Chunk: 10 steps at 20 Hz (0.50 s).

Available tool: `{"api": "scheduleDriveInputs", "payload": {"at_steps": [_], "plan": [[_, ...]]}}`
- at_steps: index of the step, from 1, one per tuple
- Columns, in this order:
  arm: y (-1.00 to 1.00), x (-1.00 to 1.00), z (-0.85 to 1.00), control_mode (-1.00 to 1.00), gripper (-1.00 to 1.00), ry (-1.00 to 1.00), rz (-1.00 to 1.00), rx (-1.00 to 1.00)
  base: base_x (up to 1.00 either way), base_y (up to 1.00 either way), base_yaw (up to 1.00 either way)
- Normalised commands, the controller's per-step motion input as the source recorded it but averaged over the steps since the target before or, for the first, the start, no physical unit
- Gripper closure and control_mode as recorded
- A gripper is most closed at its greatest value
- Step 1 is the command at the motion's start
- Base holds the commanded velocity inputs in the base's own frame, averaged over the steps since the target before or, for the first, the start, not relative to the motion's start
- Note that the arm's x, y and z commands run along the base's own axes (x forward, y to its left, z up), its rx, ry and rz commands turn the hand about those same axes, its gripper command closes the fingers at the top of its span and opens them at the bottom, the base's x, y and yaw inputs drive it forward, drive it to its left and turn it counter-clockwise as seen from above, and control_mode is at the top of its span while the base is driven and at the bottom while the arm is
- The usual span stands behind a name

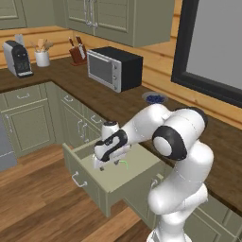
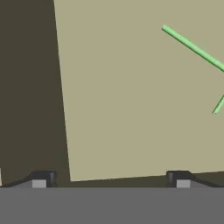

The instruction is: Take a straw from the drawer in front and place it inside the glass cup on the dining counter.

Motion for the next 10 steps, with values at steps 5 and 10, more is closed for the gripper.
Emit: {"api": "scheduleDriveInputs", "payload": {"at_steps": [5,10], "plan": [[0.19,0.07,-0.65,-1.00,-1.00,0.07,0.00,0.02,0.00,0.00,0.00],[0.38,0.00,-0.38,-1.00,-1.00,0.00,0.00,0.02,0.00,0.00,0.00]]}}
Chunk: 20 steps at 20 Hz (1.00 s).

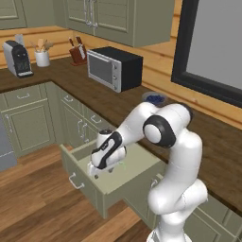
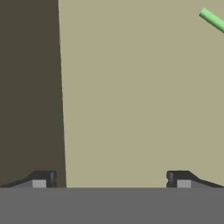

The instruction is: Take a straw from the drawer in front and place it inside the glass cup on the dining counter.

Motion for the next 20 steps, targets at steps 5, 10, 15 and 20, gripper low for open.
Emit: {"api": "scheduleDriveInputs", "payload": {"at_steps": [5,10,15,20], "plan": [[0.66,-0.06,-0.23,-1.00,-1.00,0.00,0.00,0.01,0.00,0.00,0.00],[0.88,-0.29,-0.12,-1.00,-1.00,0.00,0.00,0.02,0.00,0.00,0.00],[0.05,0.04,0.09,-1.00,-1.00,0.00,-0.05,0.01,0.00,0.00,0.00],[-0.70,0.52,0.16,-1.00,-1.00,0.00,-0.16,0.00,0.00,0.00,0.00]]}}
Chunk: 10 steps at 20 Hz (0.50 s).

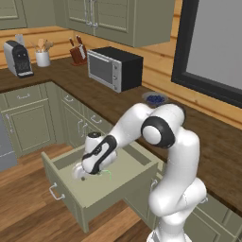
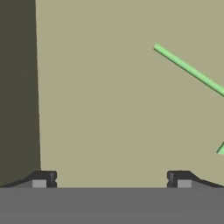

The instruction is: Take a straw from the drawer in front and place it inside the glass cup on the dining counter.

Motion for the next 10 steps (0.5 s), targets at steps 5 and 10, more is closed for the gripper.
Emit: {"api": "scheduleDriveInputs", "payload": {"at_steps": [5,10], "plan": [[-0.75,0.53,0.04,-1.00,-1.00,0.00,-0.11,0.00,0.00,0.00,0.00],[-0.56,0.20,-0.15,-1.00,-1.00,0.00,0.00,0.00,0.00,0.00,0.00]]}}
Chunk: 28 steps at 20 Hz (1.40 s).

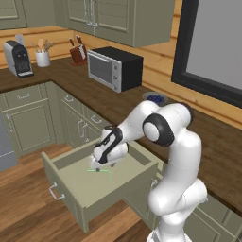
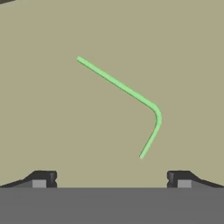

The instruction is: Take a straw from the drawer in front and place it inside the glass cup on the dining counter.

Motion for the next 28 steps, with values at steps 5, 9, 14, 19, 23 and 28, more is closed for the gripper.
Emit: {"api": "scheduleDriveInputs", "payload": {"at_steps": [5,9,14,19,23,28], "plan": [[-0.38,0.18,-0.25,-1.00,-1.00,0.00,0.00,0.00,0.00,0.00,0.00],[-0.07,0.20,-0.23,-1.00,-1.00,0.00,0.00,0.00,0.00,0.00,0.00],[0.00,0.06,-0.15,-1.00,-1.00,0.00,0.00,0.00,0.00,0.00,0.00],[0.00,0.17,-0.26,-1.00,-1.00,0.00,0.00,-0.02,0.00,0.00,0.00],[0.00,0.20,-0.29,-1.00,-1.00,0.00,0.00,-0.04,0.00,0.00,0.00],[0.09,0.15,-0.22,-1.00,-1.00,-0.02,0.00,-0.04,0.00,0.00,0.00]]}}
